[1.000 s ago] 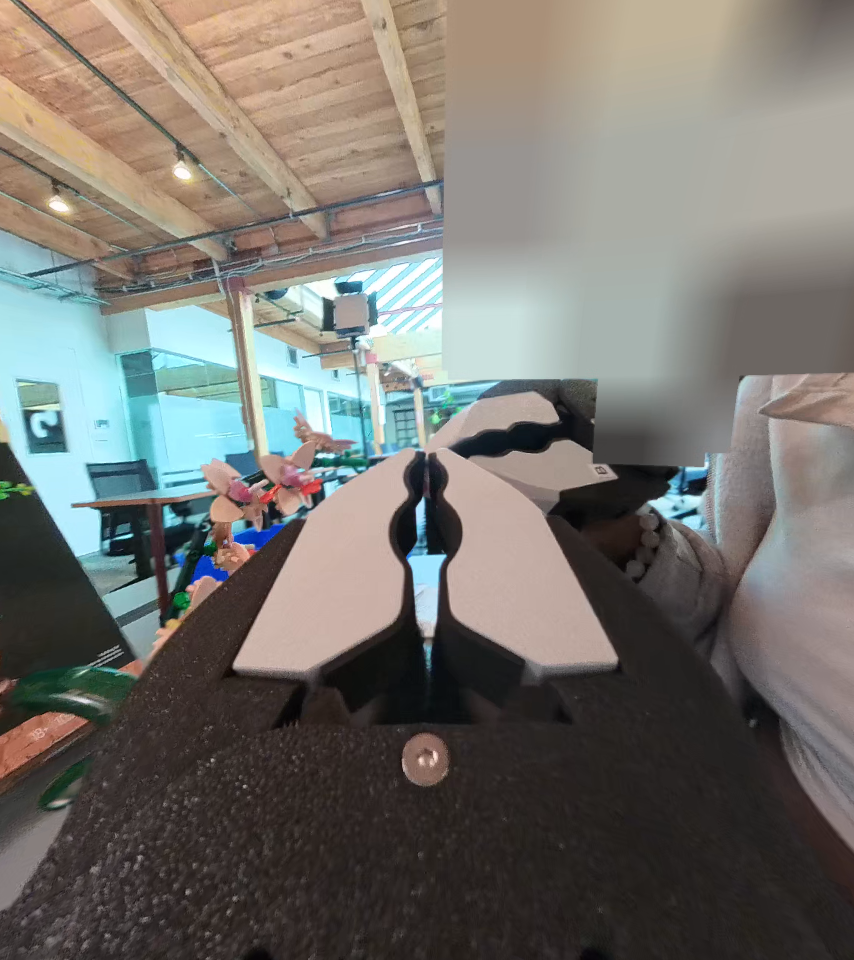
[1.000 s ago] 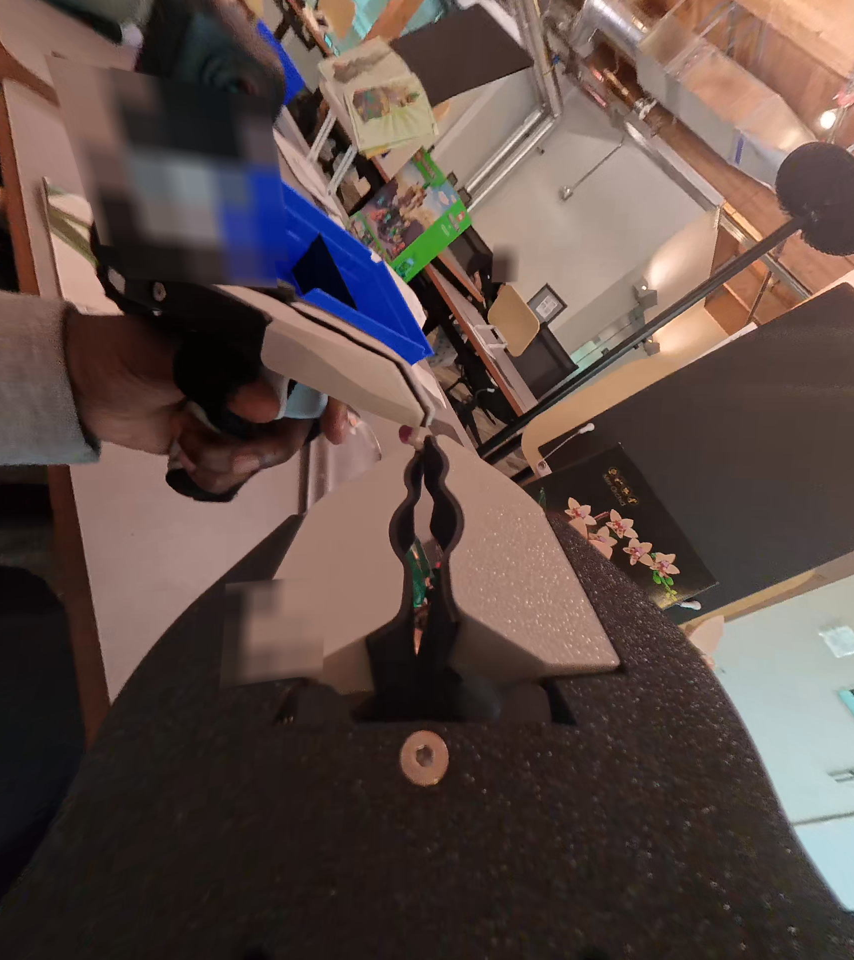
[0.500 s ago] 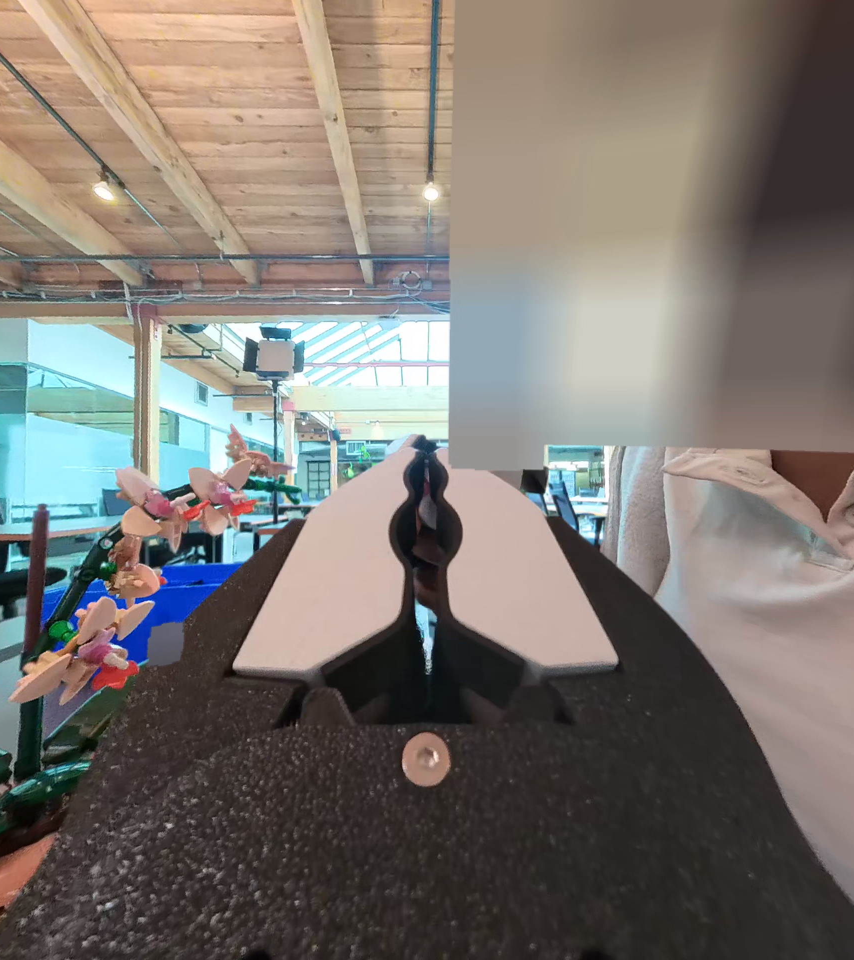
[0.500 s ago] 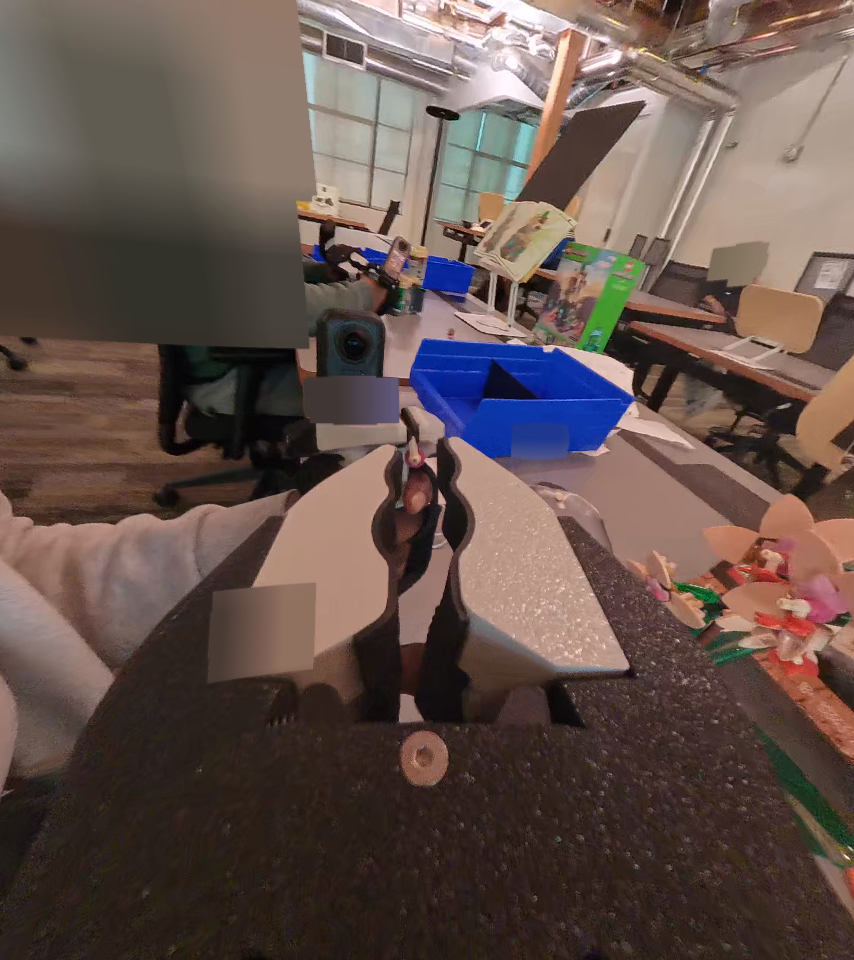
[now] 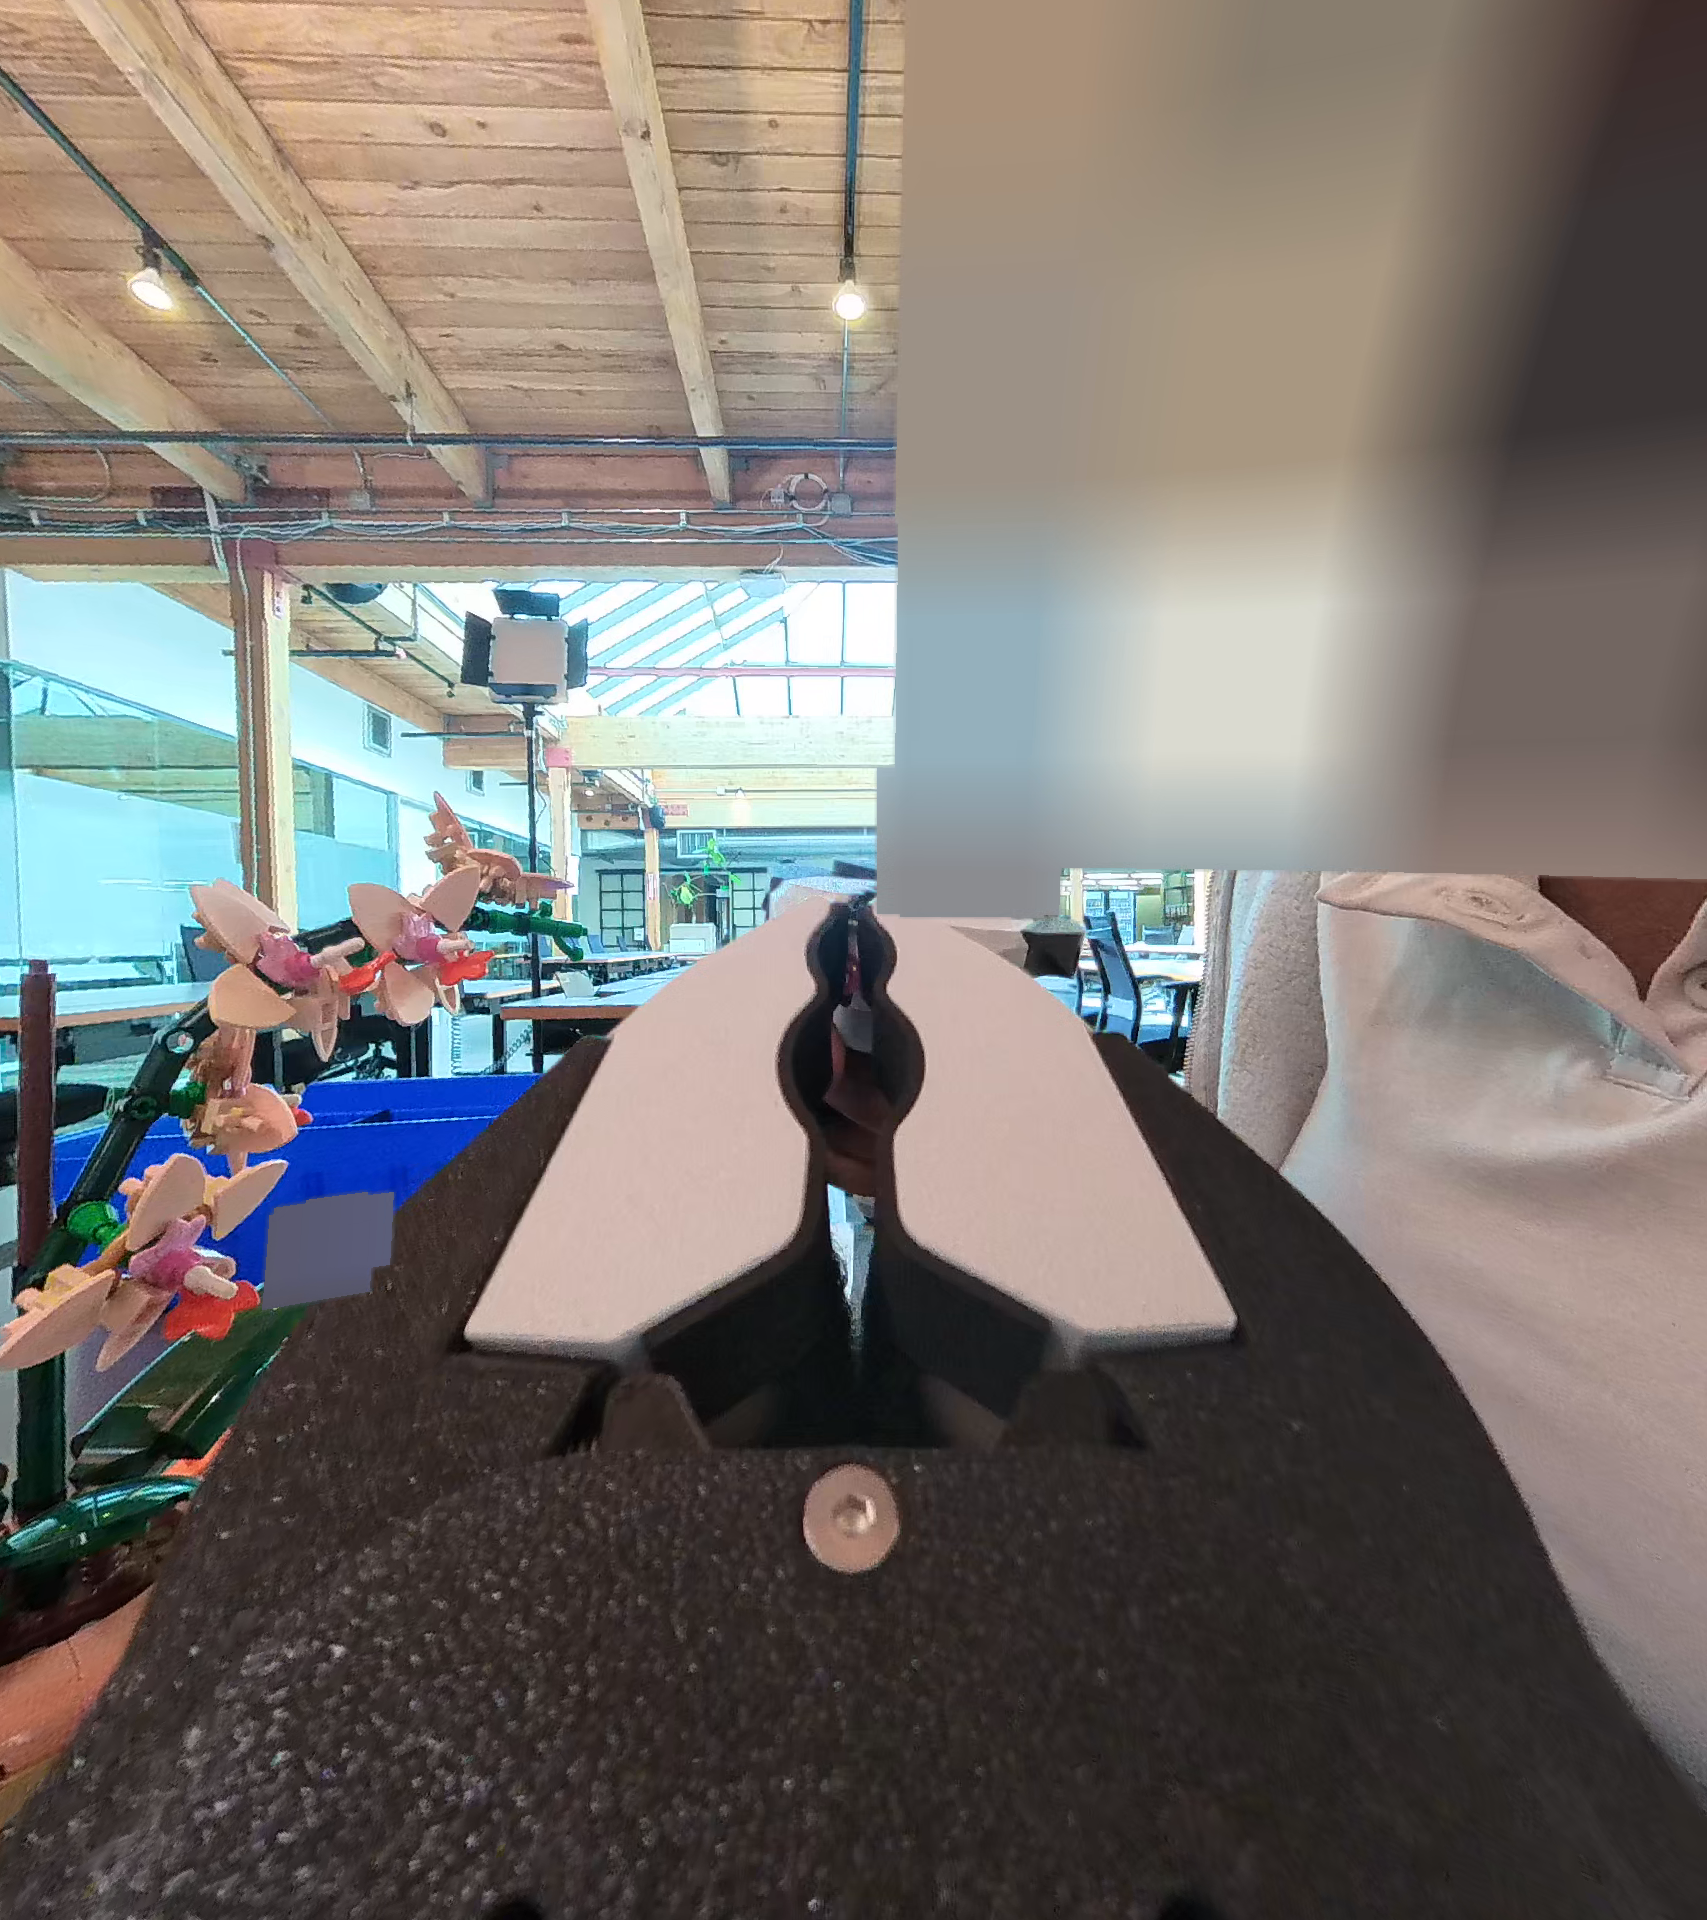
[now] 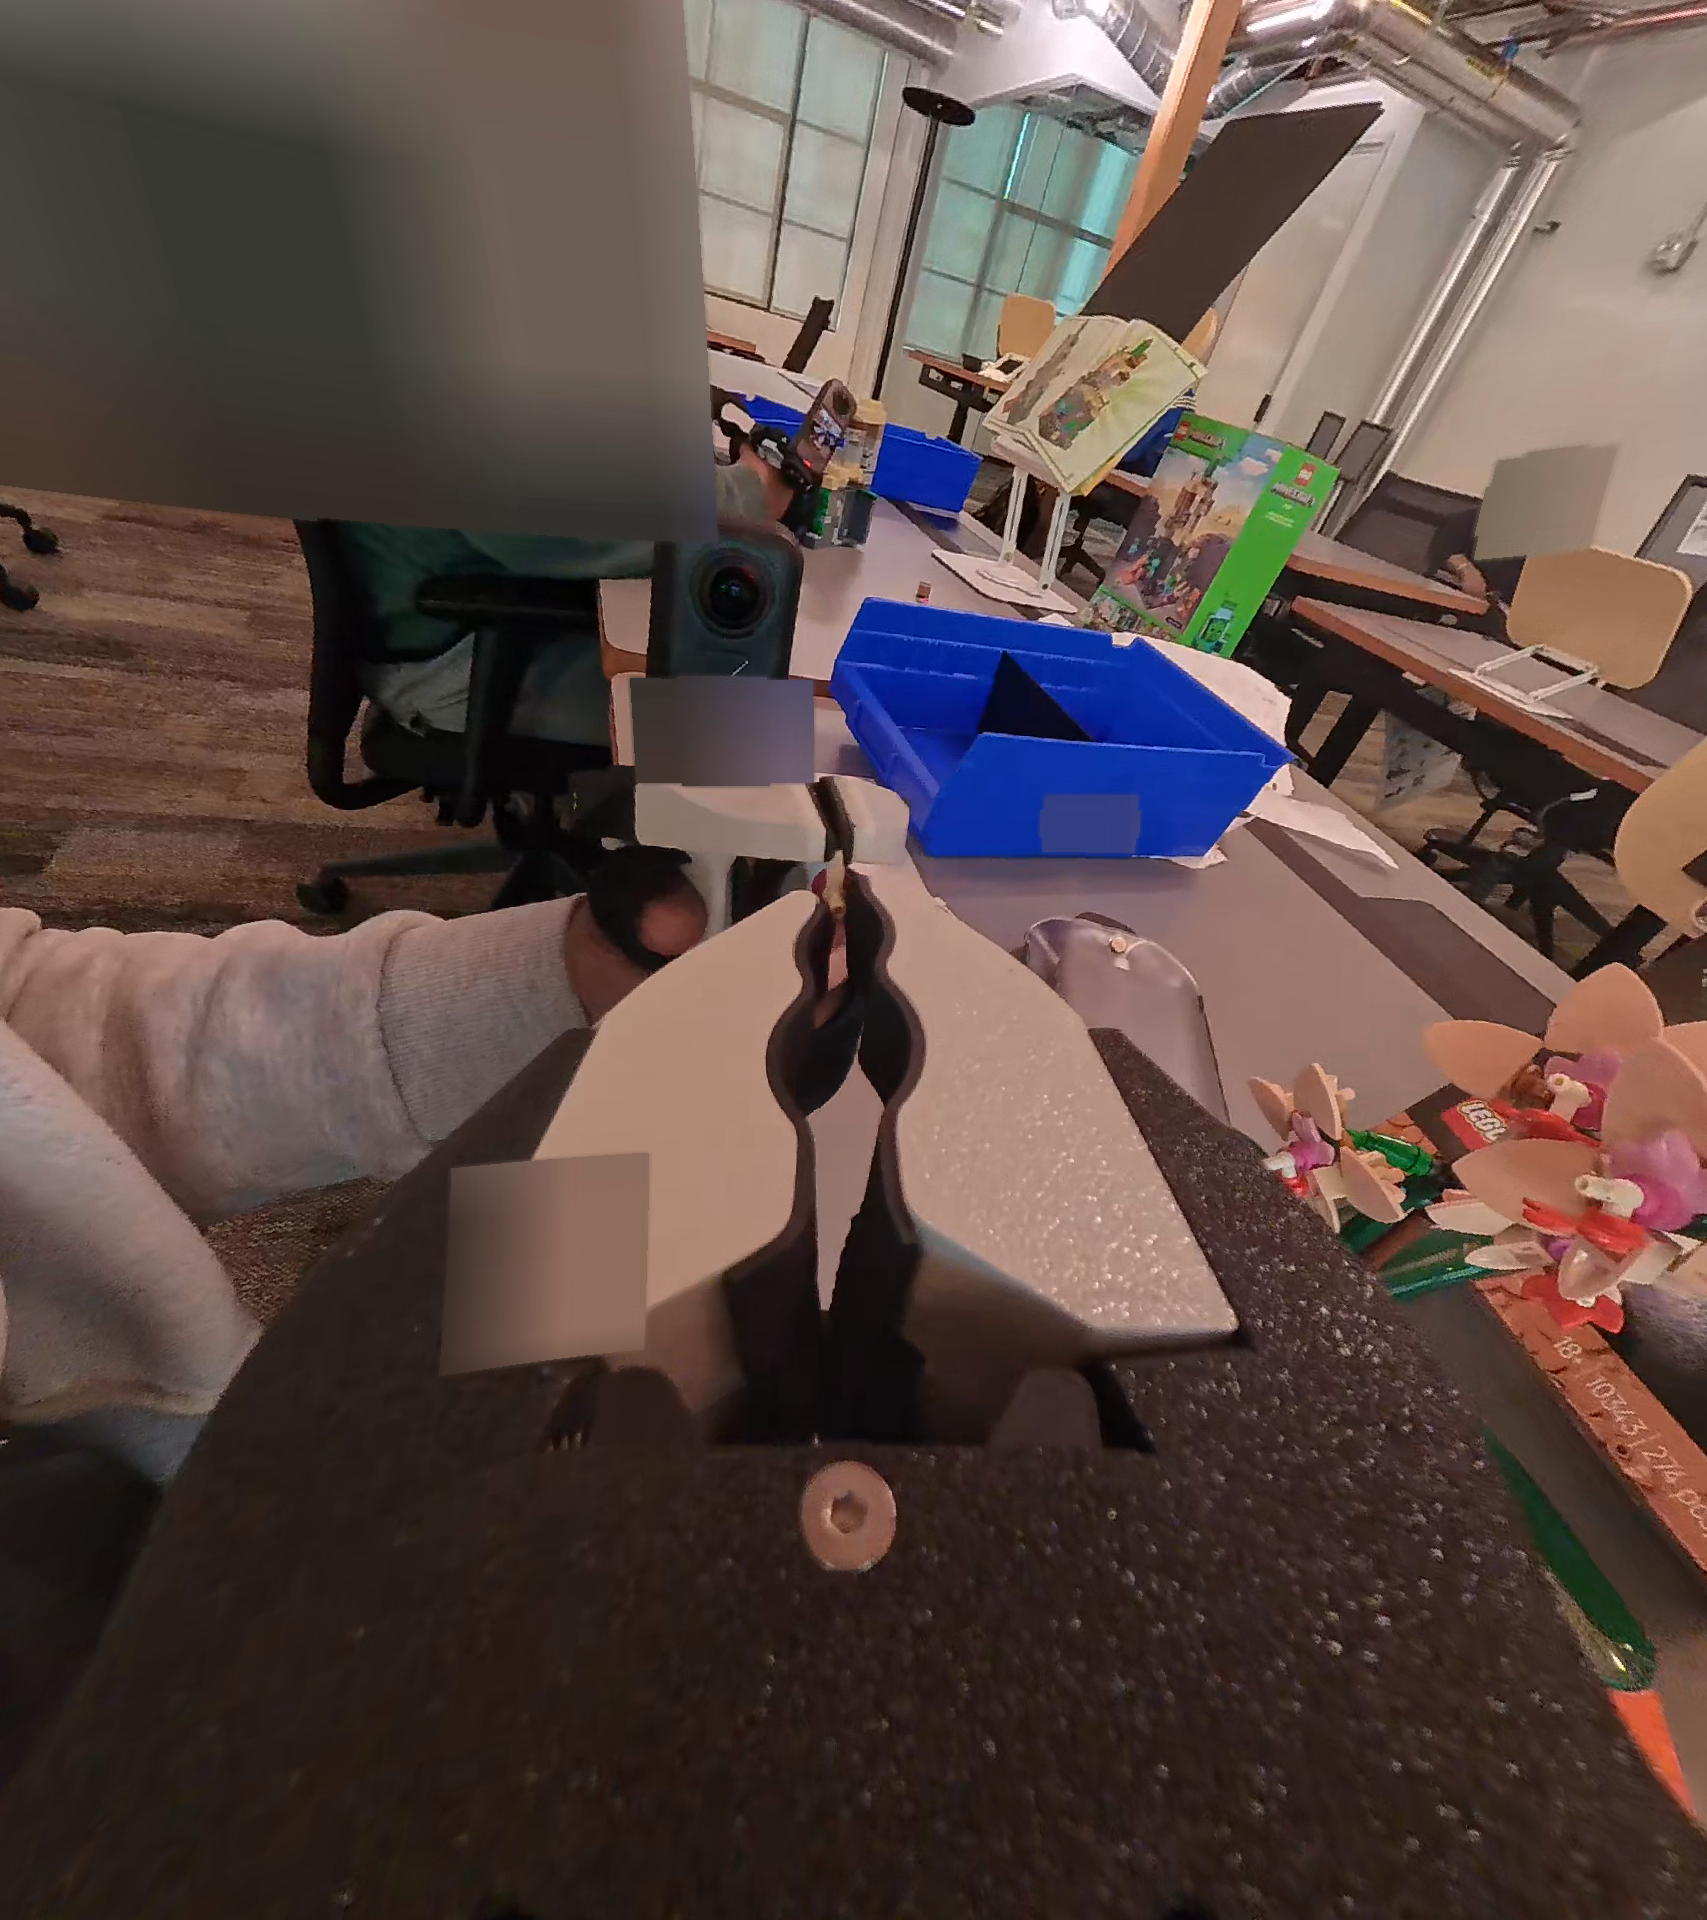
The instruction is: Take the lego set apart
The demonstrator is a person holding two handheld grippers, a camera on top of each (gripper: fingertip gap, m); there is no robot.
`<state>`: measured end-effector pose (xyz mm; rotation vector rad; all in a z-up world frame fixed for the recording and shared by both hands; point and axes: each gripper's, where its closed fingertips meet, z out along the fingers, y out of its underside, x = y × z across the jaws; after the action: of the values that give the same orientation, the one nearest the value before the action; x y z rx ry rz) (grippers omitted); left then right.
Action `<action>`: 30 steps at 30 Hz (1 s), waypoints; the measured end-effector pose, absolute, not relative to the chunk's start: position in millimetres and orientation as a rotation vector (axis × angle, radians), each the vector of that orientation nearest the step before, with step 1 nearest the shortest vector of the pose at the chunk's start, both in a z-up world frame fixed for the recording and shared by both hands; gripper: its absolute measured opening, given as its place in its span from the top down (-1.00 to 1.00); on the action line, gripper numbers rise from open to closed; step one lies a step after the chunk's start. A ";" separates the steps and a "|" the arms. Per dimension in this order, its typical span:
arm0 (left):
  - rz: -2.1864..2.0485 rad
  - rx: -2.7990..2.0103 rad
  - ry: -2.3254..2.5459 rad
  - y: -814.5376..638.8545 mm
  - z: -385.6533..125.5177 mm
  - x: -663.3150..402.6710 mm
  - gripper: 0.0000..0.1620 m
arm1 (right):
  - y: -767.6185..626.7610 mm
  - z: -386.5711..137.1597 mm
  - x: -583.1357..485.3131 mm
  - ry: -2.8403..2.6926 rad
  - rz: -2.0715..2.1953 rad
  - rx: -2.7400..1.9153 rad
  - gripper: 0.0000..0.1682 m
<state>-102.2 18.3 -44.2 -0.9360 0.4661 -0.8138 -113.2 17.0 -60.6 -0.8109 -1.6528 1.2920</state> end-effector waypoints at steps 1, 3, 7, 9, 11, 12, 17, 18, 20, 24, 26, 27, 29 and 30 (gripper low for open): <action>-0.811 -0.940 0.469 18.3 -44.6 -102.1 0.99 | 16.9 -61.1 -112.9 -1.657 1.307 -0.816 0.98; -0.798 -0.959 0.482 18.4 -46.3 -101.6 0.98 | 16.6 -62.4 -112.3 -1.660 1.351 -0.836 0.98; -0.718 -1.049 0.518 18.7 -54.9 -105.5 0.76 | 18.1 -58.2 -106.9 -1.605 1.554 -0.905 0.98; -0.658 -1.110 0.544 20.8 -60.4 -104.7 0.73 | 19.1 -59.3 -104.1 -1.599 1.614 -0.935 0.98; -0.618 -1.148 0.588 21.4 -64.4 -98.8 0.73 | 17.6 -63.0 -102.0 -1.618 1.632 -0.949 0.99; -0.604 -1.163 0.603 22.3 -66.1 -95.9 0.74 | 17.2 -65.6 -101.6 -1.632 1.620 -0.953 0.99; -0.571 -1.164 0.662 22.6 -71.0 -85.1 0.83 | 18.2 -80.9 -96.8 -1.701 1.579 -0.984 0.99; -0.561 -1.180 0.678 23.7 -74.5 -82.8 0.87 | 19.3 -84.6 -94.7 -1.712 1.575 -0.988 0.99; -0.551 -1.227 0.707 27.5 -82.9 -78.1 0.93 | 22.4 -94.3 -89.5 -1.746 1.568 -0.995 0.99; -0.570 -1.266 0.722 36.7 -92.3 -67.0 0.98 | 31.4 -104.5 -78.3 -1.737 1.613 -0.992 0.99; -0.608 -1.271 0.714 39.2 -94.5 -59.8 0.98 | 33.6 -106.8 -70.8 -1.728 1.662 -0.990 1.00; -0.614 -1.280 0.703 41.3 -96.9 -57.5 0.98 | 35.3 -109.1 -68.3 -1.718 1.678 -1.002 1.00; -0.589 -1.293 0.684 45.1 -103.5 -53.5 0.95 | 38.3 -115.9 -63.5 -1.720 1.695 -1.020 1.00; -0.567 -1.300 0.667 46.9 -106.5 -52.5 0.89 | 38.5 -119.6 -60.8 -1.729 1.713 -1.030 1.00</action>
<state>-52.5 46.9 -106.5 -1.3000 0.6673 -0.5665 -60.8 38.5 -119.6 -1.0299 -1.7288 1.7129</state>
